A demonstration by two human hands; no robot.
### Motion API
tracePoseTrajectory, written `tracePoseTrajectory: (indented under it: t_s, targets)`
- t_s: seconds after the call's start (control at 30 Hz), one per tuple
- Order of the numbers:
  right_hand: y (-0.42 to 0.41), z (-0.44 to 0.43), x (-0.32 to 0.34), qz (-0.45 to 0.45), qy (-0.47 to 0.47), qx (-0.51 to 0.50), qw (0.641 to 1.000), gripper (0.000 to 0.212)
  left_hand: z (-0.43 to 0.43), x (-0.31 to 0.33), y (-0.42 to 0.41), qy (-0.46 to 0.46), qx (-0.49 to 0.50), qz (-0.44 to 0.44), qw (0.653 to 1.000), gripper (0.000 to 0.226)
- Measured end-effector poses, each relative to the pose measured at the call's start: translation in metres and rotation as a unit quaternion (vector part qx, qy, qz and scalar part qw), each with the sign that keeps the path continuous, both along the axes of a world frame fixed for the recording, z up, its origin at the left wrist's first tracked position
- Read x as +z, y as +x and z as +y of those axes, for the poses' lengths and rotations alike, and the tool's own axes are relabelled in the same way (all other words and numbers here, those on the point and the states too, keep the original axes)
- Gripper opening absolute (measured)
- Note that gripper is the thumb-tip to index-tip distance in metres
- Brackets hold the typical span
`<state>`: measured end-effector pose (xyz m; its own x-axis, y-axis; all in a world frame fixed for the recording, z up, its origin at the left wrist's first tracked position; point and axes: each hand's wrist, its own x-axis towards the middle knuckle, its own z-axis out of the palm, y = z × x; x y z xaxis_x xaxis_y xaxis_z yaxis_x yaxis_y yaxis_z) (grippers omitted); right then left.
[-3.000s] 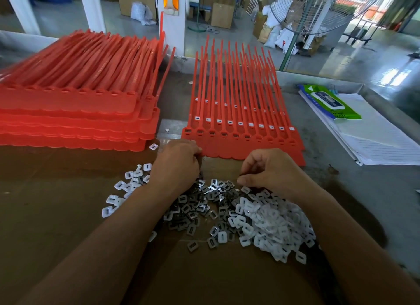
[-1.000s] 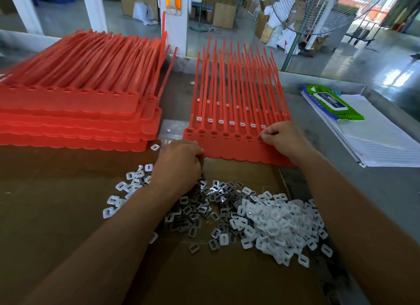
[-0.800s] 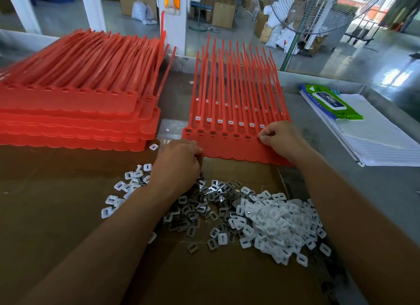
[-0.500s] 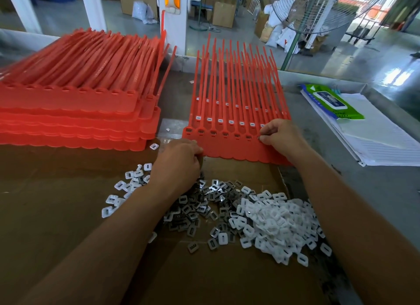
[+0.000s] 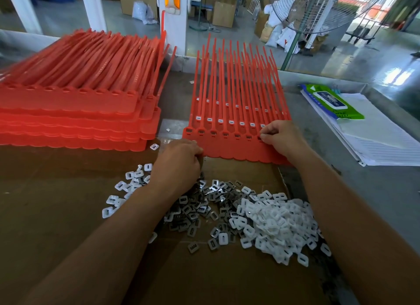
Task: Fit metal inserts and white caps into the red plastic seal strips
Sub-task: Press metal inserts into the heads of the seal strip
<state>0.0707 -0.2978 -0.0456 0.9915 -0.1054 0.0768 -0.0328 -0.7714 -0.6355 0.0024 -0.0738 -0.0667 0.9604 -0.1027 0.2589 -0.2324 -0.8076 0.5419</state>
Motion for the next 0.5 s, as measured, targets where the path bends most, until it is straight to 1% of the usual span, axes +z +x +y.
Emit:
tracePoseTrajectory:
  t_s: [0.17, 0.23, 0.37, 0.43, 0.5]
  targets:
    - [-0.004, -0.003, 0.001, 0.002, 0.008, 0.011, 1.000, 0.013, 0.000, 0.000, -0.001, 0.001, -0.003, 0.000, 1.000, 0.035]
    - [-0.009, -0.005, 0.003, 0.003, 0.029, 0.020, 0.999, 0.010, 0.000, 0.000, -0.001, 0.001, -0.004, -0.001, 1.000, 0.034]
    - [-0.027, 0.000, 0.012, -0.058, 0.050, 0.027, 0.997, 0.008, 0.000, 0.000, -0.001, 0.002, -0.002, 0.001, 1.000, 0.034]
    - [-0.039, 0.005, 0.020, -0.060, 0.039, 0.058, 0.996, 0.007, 0.000, 0.000, 0.000, 0.006, -0.002, -0.001, 1.000, 0.034]
    - [-0.051, 0.011, 0.027, -0.026, 0.019, 0.114, 0.993, 0.006, 0.000, 0.000, 0.000, 0.012, -0.004, -0.006, 1.000, 0.035]
